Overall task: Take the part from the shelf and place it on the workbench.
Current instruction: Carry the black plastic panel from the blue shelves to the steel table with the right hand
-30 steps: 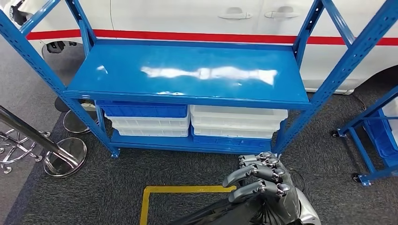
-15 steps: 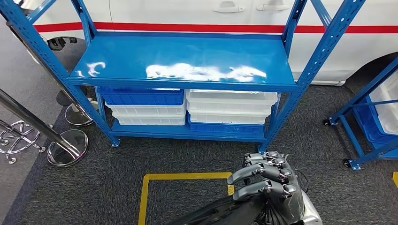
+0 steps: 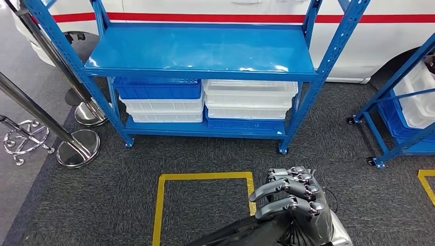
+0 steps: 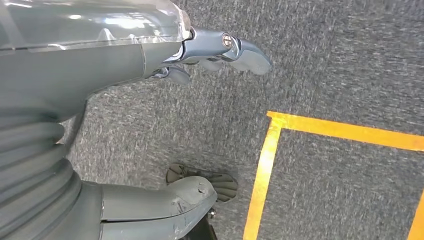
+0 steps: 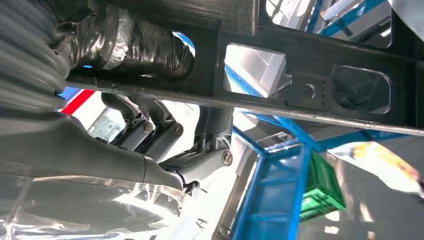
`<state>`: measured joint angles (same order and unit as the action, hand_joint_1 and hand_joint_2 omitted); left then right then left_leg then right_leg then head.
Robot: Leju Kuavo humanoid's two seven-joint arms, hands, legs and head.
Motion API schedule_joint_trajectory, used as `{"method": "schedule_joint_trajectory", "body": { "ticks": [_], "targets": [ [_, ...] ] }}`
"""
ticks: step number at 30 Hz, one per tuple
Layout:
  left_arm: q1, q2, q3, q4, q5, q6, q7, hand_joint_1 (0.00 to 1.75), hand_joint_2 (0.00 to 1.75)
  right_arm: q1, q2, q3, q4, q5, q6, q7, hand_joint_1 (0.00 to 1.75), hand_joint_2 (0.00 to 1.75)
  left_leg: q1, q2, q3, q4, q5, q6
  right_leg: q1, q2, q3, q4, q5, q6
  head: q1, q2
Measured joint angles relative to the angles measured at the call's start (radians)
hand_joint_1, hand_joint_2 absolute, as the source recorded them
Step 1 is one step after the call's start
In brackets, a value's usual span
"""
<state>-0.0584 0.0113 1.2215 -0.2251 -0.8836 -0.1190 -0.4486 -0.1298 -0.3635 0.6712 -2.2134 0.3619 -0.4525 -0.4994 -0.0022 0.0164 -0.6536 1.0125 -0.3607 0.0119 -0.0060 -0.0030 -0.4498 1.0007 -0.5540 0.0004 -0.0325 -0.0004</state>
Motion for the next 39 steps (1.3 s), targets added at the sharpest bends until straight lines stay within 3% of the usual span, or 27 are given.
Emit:
{"method": "schedule_joint_trajectory", "body": {
  "ticks": [2,3,4,5,7,8,9,10,11,12,14,16,18,20,22,23,24,25,27,29,30,32,33,35,37,38,39],
  "targets": [
    [0.002,0.001,0.0,0.0,0.0,0.0,0.0,0.0,1.75,0.001,-0.001,0.001,0.0,0.0,0.0,0.001,1.75,1.75,0.002,-0.002,-0.006,-0.002,0.015,-0.011,0.0,-0.001,-0.011,-0.008,0.011,-0.016,0.0,0.0],
    [0.004,0.002,0.0,0.0,0.0,0.0,0.0,0.0,1.75,0.001,-0.001,0.002,0.0,0.0,0.0,0.002,1.75,1.75,0.004,-0.004,-0.013,0.005,0.002,-0.017,-0.002,-0.003,-0.021,-0.007,0.023,-0.024,0.0,0.0],
    [0.006,0.002,0.0,0.0,0.0,0.0,0.0,0.0,1.75,0.002,-0.001,0.002,0.0,0.0,0.0,0.002,1.75,1.75,0.005,-0.006,-0.024,0.027,-0.029,-0.023,-0.004,-0.004,-0.034,-0.008,0.036,-0.032,0.0,0.0],
    [0.007,0.003,0.0,0.0,0.0,0.0,0.0,0.0,1.75,0.002,-0.002,0.003,0.0,0.0,0.0,0.003,1.75,1.75,0.008,-0.008,-0.037,0.069,-0.081,-0.029,-0.005,-0.006,-0.049,-0.007,0.049,-0.038,0.0,0.0],
    [0.008,0.004,0.0,0.0,0.0,0.001,0.001,0.0,1.75,0.002,-0.002,0.004,0.0,0.0,0.0,0.003,1.75,1.75,0.011,-0.008,-0.062,0.194,-0.181,-0.038,-0.003,-0.006,-0.084,-0.003,0.074,-0.042,0.0,0.0],
    [0.007,0.004,0.0,0.0,0.0,0.001,0.001,0.0,1.75,0.004,-0.002,0.004,0.0,0.0,0.0,0.003,1.75,1.75,0.012,-0.008,-0.065,0.249,-0.199,-0.04,-0.001,-0.006,-0.103,0.0,0.086,-0.042,0.0,0.0],
    [0.006,0.004,0.0,0.0,0.0,0.001,0.002,0.0,1.75,0.005,-0.002,0.004,0.0,-0.001,-0.001,0.003,1.75,1.75,0.012,-0.008,-0.055,0.277,-0.191,-0.04,0.0,-0.006,-0.122,0.005,0.097,-0.042,0.0,0.0],
    [0.006,0.004,0.0,0.0,0.0,0.001,0.003,0.0,1.75,0.007,-0.002,0.004,0.0,-0.001,-0.002,0.003,1.75,1.75,0.012,-0.009,-0.029,0.27,-0.163,-0.037,0.001,-0.006,-0.141,0.009,0.108,-0.04,0.0,0.0],
    [0.006,0.004,0.0,0.0,0.0,0.001,0.004,0.0,1.75,0.008,-0.002,0.004,0.0,-0.001,-0.002,0.003,1.75,1.75,0.011,-0.01,0.015,0.227,-0.136,-0.032,0.002,-0.005,-0.157,0.013,0.118,-0.039,0.0,0.0],
    [0.005,0.005,0.0,0.0,0.0,0.002,0.005,0.0,1.75,0.01,-0.002,0.004,0.0,-0.001,-0.004,0.002,1.75,1.75,0.01,-0.012,0.071,0.159,-0.126,-0.025,0.003,-0.005,-0.171,0.016,0.128,-0.036,0.0,0.0],
    [0.002,0.008,0.0,0.0,-0.001,0.002,0.004,0.0,1.75,0.012,-0.002,0.004,0.0,0.0,-0.008,0.001,1.75,1.75,0.003,-0.016,0.17,0.018,-0.146,-0.013,0.003,-0.006,-0.185,0.018,0.146,-0.027,0.0,0.0],
    [0.001,0.009,0.0,0.0,-0.001,0.002,0.002,0.0,1.75,0.014,-0.002,0.003,-0.001,0.004,-0.014,-0.002,1.75,1.75,-0.004,-0.018,0.198,-0.04,-0.156,-0.007,0.0,-0.008,-0.188,0.011,0.166,-0.015,0.0,0.0],
    [0.002,0.01,0.0,0.0,-0.003,0.001,0.001,0.0,1.75,0.015,-0.003,0.001,-0.001,0.012,-0.021,-0.007,1.75,1.75,-0.001,-0.013,0.188,-0.051,-0.132,0.005,-0.002,-0.006,-0.195,0.015,0.158,-0.004,0.0,0.0],
    [0.001,0.01,0.0,0.0,-0.005,0.001,0.0,0.0,1.75,0.018,-0.006,0.0,-0.002,0.019,-0.029,-0.011,1.75,1.75,0.004,-0.007,0.169,-0.057,-0.109,0.019,-0.002,-0.002,-0.218,0.08,0.081,0.003,0.0,0.0],
    [0.001,0.01,0.0,0.0,-0.007,0.001,-0.001,0.0,1.75,0.02,-0.009,0.0,-0.003,0.024,-0.035,-0.014,1.75,1.75,0.002,-0.003,0.139,-0.05,-0.092,0.025,-0.002,0.0,-0.248,0.204,-0.008,0.008,0.0,0.0],
    [0.001,0.01,0.0,0.0,-0.008,0.001,-0.002,0.0,1.75,0.021,-0.01,0.001,-0.003,0.025,-0.036,-0.015,1.75,1.75,0.001,-0.001,0.122,-0.045,-0.084,0.025,-0.003,0.0,-0.256,0.256,-0.024,0.01,0.0,0.0],
    [0.001,0.01,0.0,0.0,-0.009,0.001,-0.002,0.0,1.75,0.021,-0.012,0.001,-0.003,0.026,-0.036,-0.016,1.75,1.75,0.001,0.003,0.105,-0.038,-0.077,0.024,-0.003,-0.001,-0.25,0.282,-0.016,0.012,0.0,0.0],
    [0.001,0.01,0.0,0.0,-0.01,0.001,-0.002,0.0,1.75,0.02,-0.013,0.002,-0.004,0.026,-0.035,-0.018,1.75,1.75,0.001,0.006,0.09,-0.029,-0.072,0.023,-0.005,-0.001,-0.228,0.273,0.01,0.013,0.0,0.0],
    [0.001,0.01,0.0,0.0,-0.013,0.0,-0.003,0.0,1.75,0.017,-0.013,0.002,-0.005,0.026,-0.033,-0.021,1.75,1.75,0.001,0.012,0.063,-0.011,-0.065,0.018,-0.005,-0.011,-0.14,0.161,0.052,0.01,0.0,0.0],
    [0.001,0.01,0.0,0.0,-0.014,-0.001,-0.003,0.0,1.75,0.012,-0.014,0.002,-0.007,0.026,-0.033,-0.025,1.75,1.75,-0.001,0.018,0.048,0.002,-0.057,0.009,0.002,-0.023,-0.067,0.044,0.044,0.0,0.0,0.0],
    [0.001,0.01,0.0,0.0,-0.015,-0.001,-0.003,0.0,1.75,0.01,-0.015,0.003,-0.008,0.026,-0.033,-0.026,1.75,1.75,-0.001,0.022,0.044,0.004,-0.051,0.003,0.006,-0.024,-0.056,0.018,0.034,-0.006,0.0,0.0],
    [0.001,0.01,0.0,0.0,-0.015,-0.001,-0.003,0.0,1.75,0.009,-0.017,0.005,-0.009,0.026,-0.033,-0.031,1.75,1.75,0.0,0.025,0.039,0.002,-0.043,-0.009,0.004,-0.018,-0.061,0.003,0.046,-0.017,0.0,0.0],
    [0.001,0.011,0.0,0.0,-0.016,-0.001,-0.003,0.0,1.75,0.008,-0.018,0.008,-0.009,0.026,-0.033,-0.033,1.75,1.75,0.0,0.02,0.034,0.008,-0.056,-0.016,0.001,-0.016,-0.067,-0.001,0.056,-0.024,0.0,0.0],
    [0.001,0.012,0.0,0.0,-0.017,0.0,-0.003,0.0,1.75,0.006,-0.019,0.011,-0.01,0.025,-0.033,-0.037,1.75,1.75,0.004,0.002,0.013,0.078,-0.135,-0.027,-0.005,-0.011,-0.086,-0.006,0.078,-0.036,0.0,0.0],
    [0.001,0.013,0.0,0.0,-0.017,0.0,-0.004,0.0,1.75,0.006,-0.019,0.013,-0.01,0.023,-0.034,-0.04,1.75,1.75,0.008,-0.008,-0.015,0.202,-0.224,-0.036,-0.005,-0.005,-0.112,-0.003,0.098,-0.041,0.0,0.0],
    [0.001,0.014,0.0,0.0,-0.018,0.001,-0.004,0.0,1.75,0.007,-0.019,0.014,-0.01,0.023,-0.037,-0.041,1.75,1.75,0.011,-0.008,-0.019,0.25,-0.24,-0.039,-0.006,-0.003,-0.127,0.0,0.108,-0.041,0.0,0.0],
    [0.0,0.014,0.0,0.0,-0.018,0.001,-0.004,0.0,1.75,0.007,-0.019,0.014,-0.01,0.023,-0.041,-0.043,1.75,1.75,0.013,-0.008,-0.011,0.272,-0.232,-0.042,-0.006,0.0,-0.141,0.004,0.117,-0.039,0.0,0.0]
  ]
}}
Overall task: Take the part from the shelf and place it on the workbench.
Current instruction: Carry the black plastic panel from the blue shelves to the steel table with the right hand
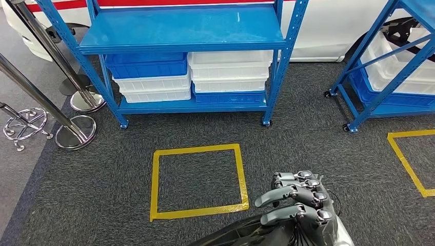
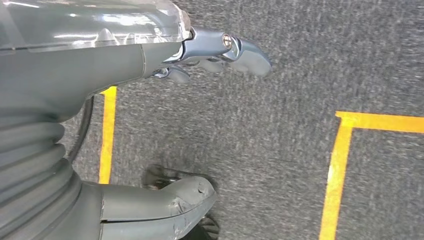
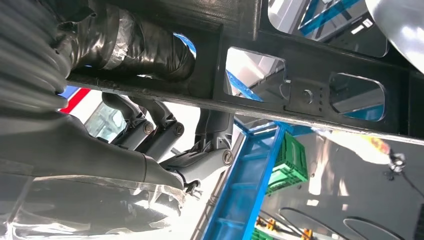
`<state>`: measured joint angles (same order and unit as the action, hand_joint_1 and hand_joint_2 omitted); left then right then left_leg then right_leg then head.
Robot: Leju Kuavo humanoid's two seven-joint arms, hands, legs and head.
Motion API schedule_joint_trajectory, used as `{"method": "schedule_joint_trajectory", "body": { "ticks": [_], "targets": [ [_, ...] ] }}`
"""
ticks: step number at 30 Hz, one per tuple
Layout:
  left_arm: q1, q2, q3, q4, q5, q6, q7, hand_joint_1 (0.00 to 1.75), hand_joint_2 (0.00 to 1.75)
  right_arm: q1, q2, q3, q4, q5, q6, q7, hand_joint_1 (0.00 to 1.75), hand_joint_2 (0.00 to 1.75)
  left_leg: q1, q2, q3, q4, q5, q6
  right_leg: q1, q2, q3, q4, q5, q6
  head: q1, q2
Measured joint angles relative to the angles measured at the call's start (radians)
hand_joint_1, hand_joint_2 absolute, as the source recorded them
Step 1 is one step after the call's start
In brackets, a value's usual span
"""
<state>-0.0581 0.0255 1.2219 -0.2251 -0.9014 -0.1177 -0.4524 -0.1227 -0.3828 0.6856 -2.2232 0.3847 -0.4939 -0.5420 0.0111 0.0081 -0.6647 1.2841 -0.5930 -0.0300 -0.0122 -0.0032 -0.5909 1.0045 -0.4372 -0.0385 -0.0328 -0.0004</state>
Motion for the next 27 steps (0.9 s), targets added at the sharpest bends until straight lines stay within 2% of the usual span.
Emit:
{"method": "schedule_joint_trajectory", "body": {
  "ticks": [1,2,3,4,5,6,7,8,9,10,11,12,13,14,15,16,17,18,20,21,22,23,24,25,27],
  "targets": [
    [0.0,0.0,0.0,0.0,0.0,0.001,0.0,0.0,1.75,0.0,0.0,0.0,0.0,0.001,-0.005,-0.001,1.75,1.75,0.003,0.0,0.025,-0.015,0.026,-0.002,-0.001,0.002,-0.015,0.005,0.009,0.003,0.0,0.0],
    [-0.001,0.001,0.0,0.0,0.0,0.002,-0.001,0.0,1.75,0.001,0.0,0.001,-0.001,0.002,-0.01,-0.002,1.75,1.75,0.007,-0.001,0.067,-0.062,0.057,-0.004,-0.003,0.005,-0.03,0.012,0.017,0.007,0.0,0.0],
    [-0.002,0.001,0.0,0.0,0.0,0.003,-0.002,0.0,1.75,0.001,-0.001,0.001,-0.002,0.003,-0.013,-0.002,1.75,1.75,0.009,-0.005,0.117,-0.132,0.072,-0.005,-0.003,0.007,-0.043,0.018,0.024,0.012,0.0,0.0],
    [-0.004,0.002,0.0,0.0,0.0,0.004,-0.002,0.0,1.75,0.001,-0.001,0.001,-0.003,0.005,-0.015,-0.003,1.75,1.75,0.009,-0.011,0.166,-0.206,0.074,-0.003,-0.003,0.009,-0.054,0.024,0.031,0.018,0.0,0.0],
    [-0.005,0.002,0.0,0.0,0.0,0.004,-0.003,0.0,1.75,0.0,-0.002,0.0,-0.004,0.005,-0.015,-0.003,1.75,1.75,0.007,-0.017,0.197,-0.258,0.068,0.001,-0.003,0.01,-0.059,0.025,0.04,0.025,0.0,0.0],
    [-0.006,0.002,0.0,0.0,0.0,0.004,-0.004,0.0,1.75,0.0,-0.002,0.0,-0.005,0.006,-0.015,-0.003,1.75,1.75,0.005,-0.021,0.212,-0.288,0.06,0.005,-0.003,0.01,-0.061,0.023,0.05,0.031,0.0,0.0],
    [-0.005,0.002,0.0,0.0,0.0,0.004,-0.005,0.0,1.75,0.0,-0.003,0.0,-0.005,0.007,-0.015,-0.003,1.75,1.75,0.002,-0.022,0.211,-0.299,0.064,0.012,-0.002,0.011,-0.063,0.019,0.062,0.038,0.0,0.0],
    [-0.005,0.002,0.0,0.0,0.0,0.005,-0.005,0.0,1.75,0.001,-0.004,0.0,-0.005,0.007,-0.016,-0.003,1.75,1.75,0.003,-0.019,0.203,-0.298,0.075,0.02,-0.003,0.012,-0.065,0.016,0.067,0.044,0.0,0.0],
    [-0.006,0.002,0.001,0.0,0.0,0.005,-0.005,0.0,1.75,0.002,-0.005,0.0,-0.005,0.008,-0.016,-0.003,1.75,1.75,0.005,-0.014,0.193,-0.301,0.087,0.029,-0.004,0.011,-0.072,0.022,0.053,0.048,0.0,0.0],
    [-0.006,0.002,0.001,0.0,0.0,0.005,-0.005,0.0,1.75,0.003,-0.006,0.0,-0.006,0.008,-0.016,-0.004,1.75,1.75,0.006,-0.009,0.179,-0.304,0.1,0.039,-0.004,0.011,-0.083,0.044,0.018,0.05,0.0,0.0],
    [-0.006,0.002,0.001,0.0,0.0,0.006,-0.006,0.0,1.75,0.003,-0.007,0.0,-0.007,0.008,-0.016,-0.004,1.75,1.75,0.006,-0.004,0.165,-0.305,0.114,0.048,-0.006,0.009,-0.096,0.086,-0.036,0.051,0.0,0.0],
    [-0.006,0.002,0.001,0.0,0.0,0.006,-0.006,0.0,1.75,0.004,-0.008,0.0,-0.007,0.008,-0.016,-0.005,1.75,1.75,0.004,0.0,0.148,-0.304,0.127,0.054,-0.006,0.008,-0.11,0.144,-0.094,0.051,0.0,0.0],
    [-0.006,0.002,0.001,0.0,0.0,0.006,-0.006,0.0,1.75,0.004,-0.008,0.0,-0.008,0.008,-0.016,-0.006,1.75,1.75,0.001,0.003,0.131,-0.303,0.142,0.056,-0.006,0.008,-0.121,0.21,-0.139,0.053,0.0,0.0],
    [-0.006,0.002,0.001,0.0,0.0,0.006,-0.006,0.0,1.75,0.005,-0.008,0.001,-0.008,0.008,-0.017,-0.006,1.75,1.75,-0.001,0.006,0.112,-0.3,0.155,0.056,-0.007,0.008,-0.124,0.266,-0.155,0.054,0.0,0.0],
    [-0.006,0.002,0.001,0.0,0.0,0.006,-0.006,0.0,1.75,0.005,-0.009,0.001,-0.008,0.009,-0.019,-0.007,1.75,1.75,-0.002,0.008,0.091,-0.296,0.168,0.055,-0.007,0.008,-0.116,0.301,-0.143,0.055,0.0,0.0],
    [-0.006,0.002,0.001,0.0,0.0,0.006,-0.006,0.0,1.75,0.005,-0.009,0.001,-0.008,0.009,-0.021,-0.008,1.75,1.75,-0.003,0.01,0.069,-0.29,0.18,0.053,-0.007,0.008,-0.094,0.307,-0.112,0.054,0.0,0.0],
    [-0.006,0.002,0.001,0.0,0.0,0.006,-0.006,0.0,1.75,0.005,-0.009,0.002,-0.008,0.009,-0.024,-0.009,1.75,1.75,-0.004,0.012,0.049,-0.283,0.191,0.05,-0.007,0.008,-0.054,0.276,-0.079,0.052,0.0,0.0],
    [-0.006,0.002,0.001,0.0,0.0,0.006,-0.006,0.0,1.75,0.005,-0.009,0.002,-0.01,0.009,-0.026,-0.01,1.75,1.75,-0.005,0.012,0.033,-0.276,0.2,0.047,-0.006,0.007,0.004,0.214,-0.069,0.049,0.0,0.0],
    [-0.006,0.002,0.001,0.0,0.0,0.006,-0.006,0.0,1.75,0.004,-0.01,0.003,-0.014,0.01,-0.028,-0.013,1.75,1.75,-0.007,0.012,0.013,-0.265,0.218,0.038,-0.001,0.006,0.118,0.06,-0.105,0.041,0.0,0.0],
    [-0.006,0.003,0.001,0.0,0.0,0.007,-0.006,0.0,1.75,0.004,-0.01,0.003,-0.015,0.011,-0.03,-0.015,1.75,1.75,-0.007,0.012,0.01,-0.265,0.228,0.032,0.002,0.005,0.149,0.01,-0.127,0.038,0.0,0.0],
    [-0.006,0.004,0.001,0.0,0.0,0.007,-0.005,0.0,1.75,0.004,-0.01,0.003,-0.016,0.011,-0.031,-0.017,1.75,1.75,-0.008,0.011,0.008,-0.267,0.24,0.027,0.005,0.005,0.156,-0.014,-0.133,0.034,0.0,0.0],
    [-0.005,0.005,0.001,0.0,0.0,0.008,-0.005,0.0,1.75,0.005,-0.011,0.003,-0.016,0.011,-0.033,-0.018,1.75,1.75,-0.006,0.01,0.005,-0.27,0.247,0.021,0.003,0.003,0.148,-0.014,-0.124,0.029,0.0,0.0],
    [-0.004,0.007,0.002,0.0,0.0,0.008,-0.004,0.0,1.75,0.005,-0.011,0.003,-0.017,0.01,-0.034,-0.019,1.75,1.75,-0.005,0.008,-0.002,-0.265,0.235,0.016,0.002,0.001,0.136,-0.015,-0.111,0.021,0.0,0.0],
    [-0.002,0.008,0.002,0.0,0.0,0.009,-0.004,0.0,1.75,0.006,-0.011,0.004,-0.017,0.01,-0.034,-0.019,1.75,1.75,-0.004,0.005,-0.011,-0.244,0.201,0.01,0.0,-0.001,0.122,-0.015,-0.097,0.013,0.0,0.0],
    [0.0,0.01,0.002,0.0,0.0,0.01,-0.002,0.0,1.75,0.007,-0.011,0.005,-0.016,0.008,-0.034,-0.02,1.75,1.75,-0.001,0.001,-0.037,-0.149,0.089,0.001,-0.001,-0.004,0.088,-0.014,-0.068,0.002,0.0,0.0]
  ]
}}
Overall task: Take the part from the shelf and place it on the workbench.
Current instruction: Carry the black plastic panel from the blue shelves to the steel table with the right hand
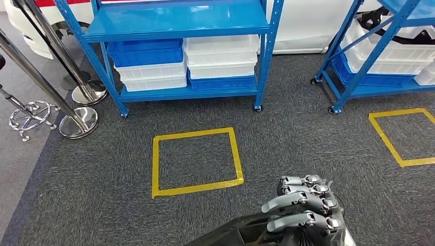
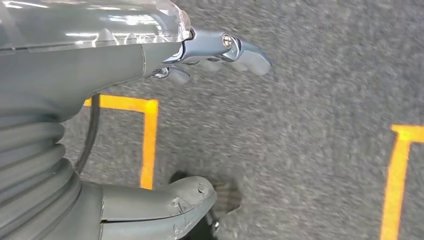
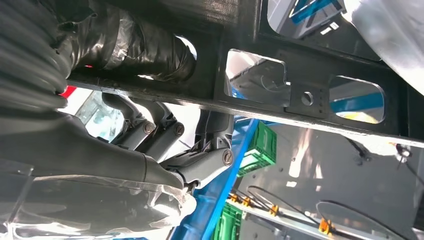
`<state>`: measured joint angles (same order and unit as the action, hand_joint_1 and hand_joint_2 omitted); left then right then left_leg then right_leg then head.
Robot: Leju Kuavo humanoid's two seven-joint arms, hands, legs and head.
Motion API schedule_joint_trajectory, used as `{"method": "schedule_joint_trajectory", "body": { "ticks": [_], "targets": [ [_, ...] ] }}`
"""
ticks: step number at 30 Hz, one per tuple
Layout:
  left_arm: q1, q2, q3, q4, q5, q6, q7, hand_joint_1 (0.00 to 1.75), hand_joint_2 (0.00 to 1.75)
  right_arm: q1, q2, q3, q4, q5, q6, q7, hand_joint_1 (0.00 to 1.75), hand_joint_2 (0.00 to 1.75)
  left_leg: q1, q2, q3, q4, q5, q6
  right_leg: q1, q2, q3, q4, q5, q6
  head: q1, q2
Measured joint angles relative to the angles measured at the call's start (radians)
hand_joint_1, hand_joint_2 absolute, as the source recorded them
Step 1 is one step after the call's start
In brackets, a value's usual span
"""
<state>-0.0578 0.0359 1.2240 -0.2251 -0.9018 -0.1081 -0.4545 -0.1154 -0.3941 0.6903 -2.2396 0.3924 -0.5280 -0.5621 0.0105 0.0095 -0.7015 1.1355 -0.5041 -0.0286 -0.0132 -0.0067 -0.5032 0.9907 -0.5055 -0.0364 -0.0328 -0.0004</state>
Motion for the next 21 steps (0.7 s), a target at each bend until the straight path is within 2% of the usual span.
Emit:
{"method": "schedule_joint_trajectory", "body": {
  "ticks": [1,2,3,4,5,6,7,8,9,10,11,12,13,14,16,17,18,19,20,21],
  "targets": [
    [-0.001,0.001,0.0,0.0,0.0,0.0,0.0,0.0,1.75,0.001,0.0,0.001,0.0,-0.002,0.0,0.0,1.75,1.75,0.0,-0.001,-0.01,0.064,-0.044,-0.004,0.001,0.0,-0.019,0.003,0.014,-0.001,0.0,0.0],
    [-0.001,0.001,0.0,0.0,0.0,0.0,0.0,0.0,1.75,0.003,0.0,0.002,0.0,-0.005,0.0,-0.001,1.75,1.75,0.001,-0.001,-0.013,0.123,-0.061,-0.007,0.001,0.0,-0.04,0.007,0.028,-0.001,0.0,0.0],
    [-0.002,0.002,0.0,0.0,0.0,0.0,0.0,0.0,1.75,0.006,0.0,0.004,0.0,-0.01,0.0,-0.001,1.75,1.75,0.001,-0.001,-0.005,0.161,-0.051,-0.008,0.002,0.0,-0.062,0.012,0.042,0.0,0.0,0.0],
    [-0.003,0.002,0.0,0.0,0.0,0.0,0.0,0.0,1.75,0.009,0.0,0.005,0.0,-0.015,-0.001,-0.002,1.75,1.75,0.001,-0.001,0.017,0.169,-0.02,-0.008,0.002,0.0,-0.085,0.018,0.054,0.002,0.0,0.0],
    [-0.003,0.003,0.0,0.0,0.0,0.0,0.0,0.0,1.75,0.012,0.0,0.006,0.0,-0.019,-0.001,-0.004,1.75,1.75,0.001,-0.002,0.054,0.145,0.013,-0.005,0.002,0.0,-0.107,0.025,0.065,0.004,0.0,0.0],
    [-0.004,0.004,0.001,0.0,0.0,0.0,0.0,0.0,1.75,0.015,0.0,0.007,-0.002,-0.023,-0.001,-0.006,1.75,1.75,0.0,-0.004,0.111,0.085,0.022,0.0,0.002,0.001,-0.125,0.032,0.076,0.007,0.0,0.0],
    [-0.007,0.007,0.001,0.0,0.0,0.0,0.0,0.0,1.75,0.017,0.0,0.007,-0.004,-0.025,-0.001,-0.009,1.75,1.75,-0.002,-0.007,0.177,0.001,0.011,0.005,0.003,0.001,-0.138,0.038,0.085,0.01,0.0,0.0],
    [-0.01,0.009,0.001,0.0,0.0,0.001,0.0,0.0,1.75,0.018,0.0,0.007,-0.006,-0.027,-0.001,-0.012,1.75,1.75,-0.004,-0.009,0.231,-0.074,-0.013,0.01,0.004,0.0,-0.146,0.041,0.096,0.015,0.0,0.0],
    [-0.012,0.011,0.002,0.0,0.0,0.001,0.0,0.0,1.75,0.02,0.0,0.007,-0.008,-0.029,0.0,-0.015,1.75,1.75,-0.007,-0.01,0.267,-0.132,-0.036,0.016,0.004,-0.002,-0.15,0.04,0.108,0.02,0.0,0.0],
    [-0.014,0.012,0.003,0.0,0.0,0.001,0.001,0.0,1.75,0.022,0.0,0.007,-0.008,-0.031,0.0,-0.017,1.75,1.75,-0.01,-0.01,0.278,-0.162,-0.041,0.02,0.004,-0.003,-0.152,0.036,0.121,0.026,0.0,0.0],
    [-0.014,0.013,0.005,0.0,0.0,0.001,0.001,0.0,1.75,0.024,0.0,0.007,-0.009,-0.033,0.0,-0.019,1.75,1.75,-0.008,-0.009,0.272,-0.168,-0.032,0.027,0.002,-0.003,-0.155,0.032,0.131,0.032,0.0,0.0],
    [-0.013,0.013,0.007,0.0,0.0,0.001,0.003,0.0,1.75,0.027,0.0,0.007,-0.009,-0.034,0.001,-0.02,1.75,1.75,-0.007,-0.006,0.262,-0.172,-0.016,0.035,0.002,-0.001,-0.16,0.034,0.125,0.038,0.0,0.0],
    [-0.012,0.012,0.008,0.0,0.0,0.001,0.004,0.0,1.75,0.029,0.0,0.007,-0.009,-0.035,0.002,-0.021,1.75,1.75,-0.005,-0.003,0.249,-0.177,0.0,0.043,0.002,0.002,-0.169,0.05,0.096,0.041,0.0,0.0],
    [-0.011,0.012,0.008,0.0,0.0,0.001,0.005,0.0,1.75,0.032,0.0,0.007,-0.01,-0.035,0.003,-0.022,1.75,1.75,-0.003,0.001,0.233,-0.179,0.017,0.05,0.001,0.005,-0.18,0.084,0.048,0.044,0.0,0.0],
    [-0.011,0.012,0.009,0.0,-0.002,0.001,0.006,0.0,1.75,0.034,0.0,0.007,-0.01,-0.036,0.005,-0.024,1.75,1.75,-0.006,0.005,0.194,-0.175,0.047,0.056,0.0,0.006,-0.203,0.201,-0.06,0.048,0.0,0.0],
    [-0.011,0.011,0.009,0.0,-0.003,0.001,0.006,0.0,1.75,0.035,0.0,0.007,-0.01,-0.037,0.006,-0.025,1.75,1.75,-0.007,0.006,0.173,-0.172,0.061,0.056,-0.001,0.006,-0.208,0.259,-0.083,0.05,0.0,0.0],
    [-0.011,0.011,0.009,0.0,-0.003,0.001,0.007,0.0,1.75,0.036,0.0,0.007,-0.01,-0.037,0.007,-0.026,1.75,1.75,-0.007,0.007,0.151,-0.167,0.076,0.054,-0.001,0.006,-0.204,0.299,-0.078,0.052,0.0,0.0],
    [-0.011,0.011,0.01,0.0,-0.003,0.001,0.007,0.0,1.75,0.036,0.0,0.007,-0.01,-0.038,0.008,-0.027,1.75,1.75,-0.007,0.008,0.128,-0.161,0.089,0.052,-0.002,0.006,-0.186,0.311,-0.051,0.053,0.0,0.0],
    [-0.011,0.011,0.01,0.0,-0.004,0.001,0.007,0.0,1.75,0.036,0.0,0.007,-0.01,-0.038,0.008,-0.029,1.75,1.75,-0.006,0.008,0.105,-0.153,0.101,0.049,-0.003,0.006,-0.15,0.287,-0.02,0.053,0.0,0.0],
    [-0.011,0.011,0.01,0.0,-0.004,0.001,0.007,0.0,1.75,0.036,0.0,0.006,-0.011,-0.037,0.008,-0.03,1.75,1.75,-0.006,0.008,0.084,-0.144,0.112,0.045,-0.004,0.005,-0.096,0.231,-0.005,0.052,0.0,0.0]
  ]
}}
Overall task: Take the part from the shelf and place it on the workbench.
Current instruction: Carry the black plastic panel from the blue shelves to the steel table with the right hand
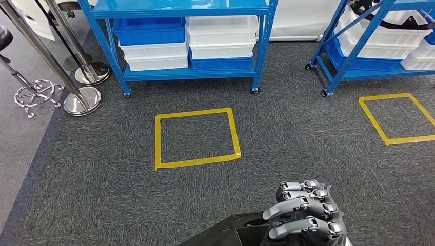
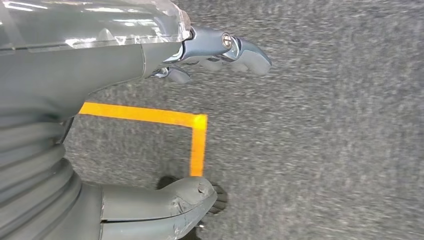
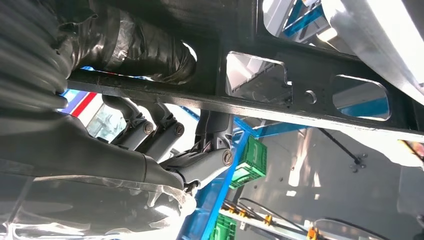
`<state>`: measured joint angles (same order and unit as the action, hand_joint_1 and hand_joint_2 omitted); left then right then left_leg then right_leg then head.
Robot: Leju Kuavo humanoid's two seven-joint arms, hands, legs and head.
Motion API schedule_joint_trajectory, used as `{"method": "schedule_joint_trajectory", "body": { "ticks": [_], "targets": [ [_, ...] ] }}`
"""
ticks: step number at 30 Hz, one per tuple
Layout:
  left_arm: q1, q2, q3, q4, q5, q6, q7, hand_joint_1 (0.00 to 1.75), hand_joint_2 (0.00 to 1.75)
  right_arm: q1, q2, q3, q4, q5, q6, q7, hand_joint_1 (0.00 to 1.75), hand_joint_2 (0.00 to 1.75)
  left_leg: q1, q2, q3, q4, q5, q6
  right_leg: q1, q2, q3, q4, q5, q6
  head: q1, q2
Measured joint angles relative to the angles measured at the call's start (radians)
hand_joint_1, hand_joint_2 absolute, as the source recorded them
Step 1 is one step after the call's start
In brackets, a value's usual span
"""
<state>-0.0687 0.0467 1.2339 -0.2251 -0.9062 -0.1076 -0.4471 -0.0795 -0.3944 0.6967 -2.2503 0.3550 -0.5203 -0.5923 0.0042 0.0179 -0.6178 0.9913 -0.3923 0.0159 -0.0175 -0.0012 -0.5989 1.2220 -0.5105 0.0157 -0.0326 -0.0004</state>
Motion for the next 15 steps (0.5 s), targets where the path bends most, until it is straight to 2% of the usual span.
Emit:
{"method": "schedule_joint_trajectory", "body": {
  "ticks": [1,2,3,4,5,6,7,8,10,11,12,13,14,15],
  "targets": [
    [0.0,0.0,0.0,0.0,-0.001,0.0,0.0,0.0,1.75,-0.001,0.0,0.0,-0.001,0.0,0.0,-0.002,1.75,1.75,-0.001,-0.001,-0.018,0.01,0.009,-0.005,0.0,0.0,0.063,-0.08,-0.008,-0.002,0.0,0.0],
    [0.0,0.0,0.0,0.0,-0.002,0.0,0.0,0.0,1.75,-0.001,0.0,-0.001,-0.002,0.001,0.0,-0.003,1.75,1.75,-0.002,-0.002,-0.03,0.018,0.018,-0.01,0.002,0.0,0.115,-0.153,-0.029,-0.004,0.0,0.0],
    [0.0,0.0,0.0,0.0,-0.002,0.0,0.0,0.0,1.75,-0.002,0.0,-0.001,-0.003,0.001,0.0,-0.004,1.75,1.75,-0.003,-0.003,-0.038,0.022,0.029,-0.016,0.004,0.0,0.147,-0.204,-0.05,-0.008,0.0,0.0],
    [0.001,0.0,0.001,0.0,-0.003,0.0,0.0,0.0,1.75,-0.002,0.0,-0.002,-0.004,0.002,0.0,-0.005,1.75,1.75,-0.003,-0.003,-0.043,0.022,0.041,-0.022,0.007,0.0,0.158,-0.232,-0.059,-0.012,0.0,0.0],
    [0.002,0.0,0.002,0.0,-0.004,0.0,0.0,0.0,1.75,-0.001,0.0,-0.002,-0.005,0.002,0.0,-0.005,1.75,1.75,-0.001,-0.004,-0.048,0.019,0.052,-0.028,0.006,-0.001,0.149,-0.235,-0.052,-0.02,0.0,0.0],
    [0.005,0.0,0.003,0.0,-0.005,0.0,0.0,0.0,1.75,-0.001,0.001,-0.002,-0.005,0.003,0.0,-0.005,1.75,1.75,0.001,-0.005,-0.055,0.021,0.047,-0.035,0.006,-0.002,0.136,-0.235,-0.039,-0.029,0.0,0.0],
    [0.008,0.0,0.004,0.0,-0.006,0.0,0.0,0.0,1.75,-0.001,0.001,-0.002,-0.005,0.003,0.0,-0.006,1.75,1.75,0.003,-0.006,-0.064,0.036,0.019,-0.041,0.006,-0.004,0.121,-0.235,-0.024,-0.038,0.0,0.0],
    [0.01,0.0,0.005,0.0,-0.006,0.0,-0.001,0.0,1.75,0.0,0.002,-0.002,-0.005,0.003,-0.001,-0.008,1.75,1.75,0.006,-0.008,-0.075,0.07,-0.03,-0.046,0.004,-0.006,0.104,-0.236,-0.008,-0.046,0.0,0.0],
    [0.01,-0.001,0.006,0.0,-0.006,0.0,-0.002,0.0,1.75,0.003,0.004,-0.003,-0.005,0.004,-0.006,-0.013,1.75,1.75,0.007,-0.009,-0.097,0.191,-0.146,-0.055,0.007,-0.006,0.066,-0.234,0.023,-0.052,0.0,0.0],
    [0.01,-0.001,0.006,0.0,-0.006,0.0,-0.003,0.0,1.75,0.005,0.005,-0.003,-0.006,0.005,-0.009,-0.016,1.75,1.75,0.007,-0.009,-0.101,0.255,-0.174,-0.057,0.008,-0.006,0.045,-0.232,0.038,-0.052,0.0,0.0],
    [0.009,-0.001,0.007,0.0,-0.007,-0.001,-0.004,0.0,1.75,0.008,0.006,-0.003,-0.006,0.006,-0.012,-0.018,1.75,1.75,0.007,-0.009,-0.095,0.301,-0.173,-0.058,0.01,-0.006,0.023,-0.228,0.053,-0.051,0.0,0.0],
    [0.009,-0.001,0.007,0.0,-0.007,-0.002,-0.005,0.0,1.75,0.012,0.006,-0.003,-0.008,0.006,-0.015,-0.02,1.75,1.75,0.007,-0.009,-0.075,0.316,-0.148,-0.056,0.012,-0.006,0.001,-0.224,0.067,-0.05,0.0,0.0],
    [0.008,-0.001,0.007,0.0,-0.007,-0.002,-0.005,0.0,1.75,0.015,0.006,-0.004,-0.01,0.007,-0.019,-0.022,1.75,1.75,0.006,-0.01,-0.036,0.296,-0.118,-0.051,0.014,-0.006,-0.019,-0.22,0.08,-0.049,0.0,0.0],
    [0.007,0.0,0.007,0.0,-0.007,-0.003,-0.005,0.0,1.75,0.018,0.006,-0.004,-0.013,0.008,-0.022,-0.024,1.75,1.75,0.004,-0.011,0.02,0.242,-0.102,-0.043,0.015,-0.006,-0.035,-0.216,0.093,-0.048,0.0,0.0]
  ]
}}
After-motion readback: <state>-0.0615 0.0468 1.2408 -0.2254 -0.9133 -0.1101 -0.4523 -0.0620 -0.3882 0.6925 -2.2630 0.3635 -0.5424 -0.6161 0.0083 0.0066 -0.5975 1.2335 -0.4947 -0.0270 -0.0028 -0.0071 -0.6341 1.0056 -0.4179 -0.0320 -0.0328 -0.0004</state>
